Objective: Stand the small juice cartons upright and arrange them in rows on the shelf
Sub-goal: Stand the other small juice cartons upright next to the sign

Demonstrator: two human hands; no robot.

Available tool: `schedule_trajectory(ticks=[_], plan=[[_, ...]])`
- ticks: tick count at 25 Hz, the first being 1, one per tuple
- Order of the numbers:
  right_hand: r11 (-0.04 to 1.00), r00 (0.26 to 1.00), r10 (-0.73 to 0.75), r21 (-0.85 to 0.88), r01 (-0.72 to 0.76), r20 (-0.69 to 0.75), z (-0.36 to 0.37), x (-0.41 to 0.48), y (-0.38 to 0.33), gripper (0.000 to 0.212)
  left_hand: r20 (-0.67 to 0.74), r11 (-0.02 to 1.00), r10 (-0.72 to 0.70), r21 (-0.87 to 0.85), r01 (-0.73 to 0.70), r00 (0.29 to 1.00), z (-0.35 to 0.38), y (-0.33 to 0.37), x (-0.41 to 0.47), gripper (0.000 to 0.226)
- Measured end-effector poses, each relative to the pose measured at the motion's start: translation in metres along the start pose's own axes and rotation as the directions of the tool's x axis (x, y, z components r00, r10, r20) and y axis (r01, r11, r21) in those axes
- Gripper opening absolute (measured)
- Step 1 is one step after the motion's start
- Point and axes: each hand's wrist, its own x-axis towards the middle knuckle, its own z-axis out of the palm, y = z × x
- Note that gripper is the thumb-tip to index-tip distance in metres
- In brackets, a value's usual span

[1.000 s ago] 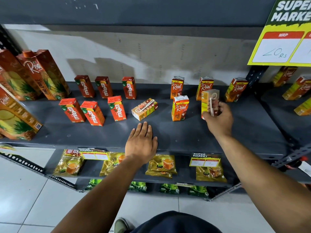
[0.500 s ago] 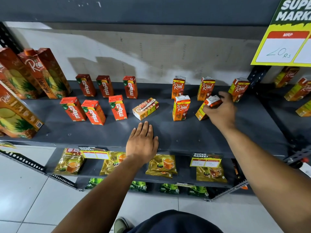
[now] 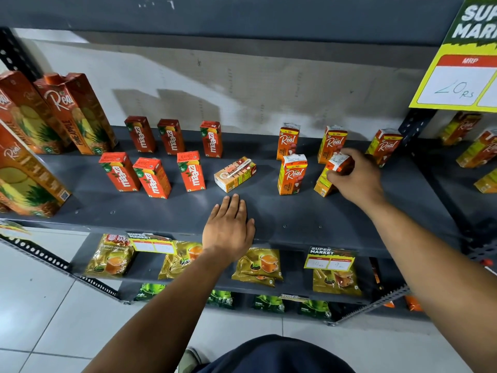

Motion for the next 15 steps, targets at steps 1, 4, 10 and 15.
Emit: schedule_trajectory(ticks=[1,4,10,15], plan=[[1.0,1.0,0.013,-0.009,-0.013,0.023,-0.003,0.002,0.0,0.064,0.0,1.0,0.001,-0.001,-0.001,1.0,0.0,0.0,0.0,0.064],[0.996,0.998,0.005,-0.092,0.001,0.061,-0.004,0.004,-0.002,0.065,-0.001,1.0,0.003,0.002,-0.003,1.0,-0.001,0.0,0.0,0.064],[0.987,0.997,0.022,-0.16,-0.01,0.074,-0.002,0.002,-0.008,0.071,-0.007,1.0,0.004,0.001,-0.004,1.0,-0.002,0.001,-0.001,0.064],[0.996,0.994,0.051,-0.078,-0.044,0.094,-0.004,-0.003,-0.018,0.081,0.011,0.999,0.041,-0.028,-0.041,0.999,-0.004,-0.003,0.001,0.063]])
